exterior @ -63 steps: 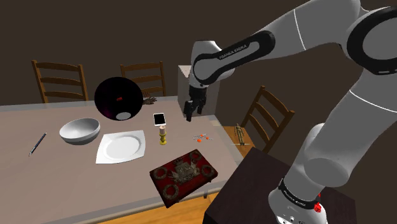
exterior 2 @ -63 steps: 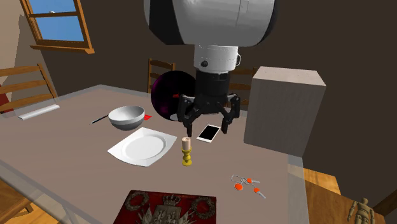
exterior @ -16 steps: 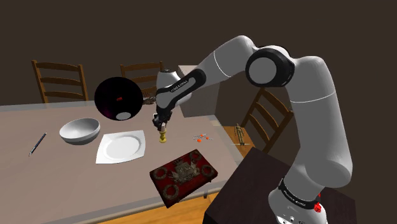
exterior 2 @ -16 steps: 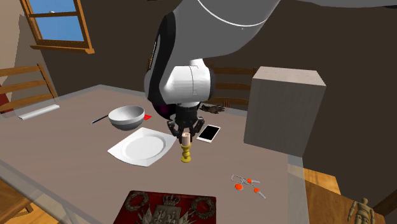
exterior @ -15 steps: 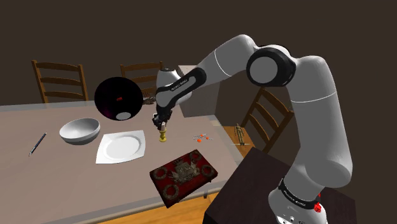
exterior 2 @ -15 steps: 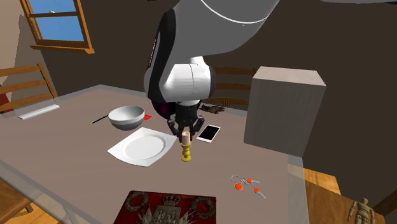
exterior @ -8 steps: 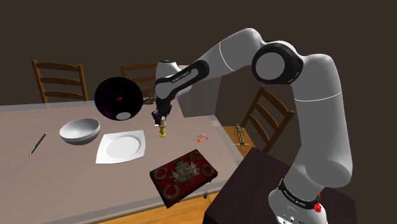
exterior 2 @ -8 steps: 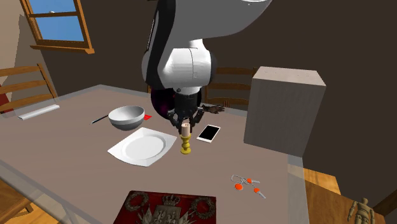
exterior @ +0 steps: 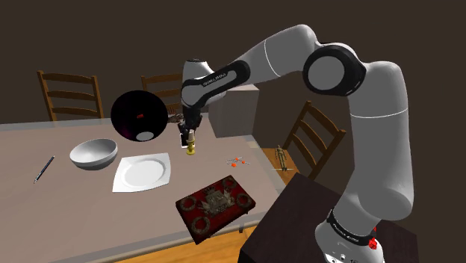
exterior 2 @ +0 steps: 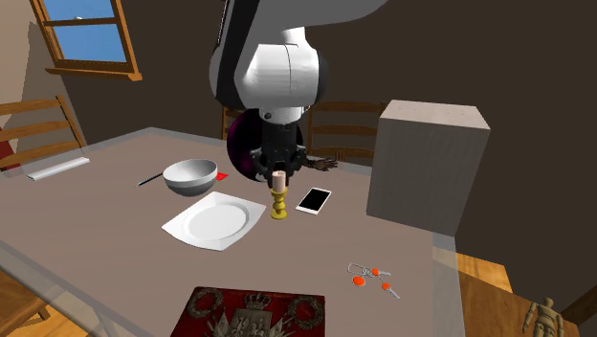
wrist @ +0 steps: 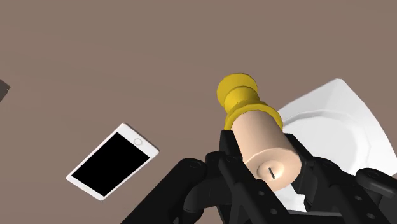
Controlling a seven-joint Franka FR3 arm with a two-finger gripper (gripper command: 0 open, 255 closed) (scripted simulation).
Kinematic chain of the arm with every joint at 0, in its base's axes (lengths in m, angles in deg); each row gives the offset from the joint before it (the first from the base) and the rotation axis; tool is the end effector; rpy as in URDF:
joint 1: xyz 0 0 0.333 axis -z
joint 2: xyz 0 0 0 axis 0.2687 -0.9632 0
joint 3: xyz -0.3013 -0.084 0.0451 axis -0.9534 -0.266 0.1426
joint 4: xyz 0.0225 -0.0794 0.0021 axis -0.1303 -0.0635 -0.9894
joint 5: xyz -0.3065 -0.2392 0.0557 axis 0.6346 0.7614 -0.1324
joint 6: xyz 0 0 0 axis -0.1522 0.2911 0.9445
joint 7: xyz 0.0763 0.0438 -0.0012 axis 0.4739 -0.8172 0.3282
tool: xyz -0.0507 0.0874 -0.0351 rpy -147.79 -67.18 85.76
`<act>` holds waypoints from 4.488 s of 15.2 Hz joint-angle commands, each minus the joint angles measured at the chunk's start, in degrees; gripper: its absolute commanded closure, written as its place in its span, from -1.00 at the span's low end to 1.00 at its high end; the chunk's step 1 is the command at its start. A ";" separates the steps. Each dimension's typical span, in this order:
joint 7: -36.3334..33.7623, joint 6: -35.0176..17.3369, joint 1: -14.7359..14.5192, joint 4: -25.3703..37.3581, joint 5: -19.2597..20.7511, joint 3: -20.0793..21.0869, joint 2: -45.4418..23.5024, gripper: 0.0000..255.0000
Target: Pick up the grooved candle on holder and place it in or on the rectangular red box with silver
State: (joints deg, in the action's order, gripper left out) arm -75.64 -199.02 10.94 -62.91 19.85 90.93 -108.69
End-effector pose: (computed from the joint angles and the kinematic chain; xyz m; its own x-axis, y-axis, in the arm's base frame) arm 0.6753 0.0812 0.3344 0.9829 0.1461 0.1122 0.1505 -0.9881 -0.0318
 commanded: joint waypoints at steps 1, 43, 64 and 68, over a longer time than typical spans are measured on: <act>-0.06 1.45 -0.01 0.72 0.00 0.01 0.70 1.00; -14.56 -20.86 -7.58 -51.66 -0.84 7.65 31.15 1.00; -13.49 -14.19 -7.87 -51.13 -2.28 7.36 37.35 -1.00; -13.50 -14.19 -7.86 -51.12 -2.27 7.36 37.34 -1.00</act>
State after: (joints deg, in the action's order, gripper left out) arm -89.15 -213.24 3.07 -114.03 17.58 98.30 -71.37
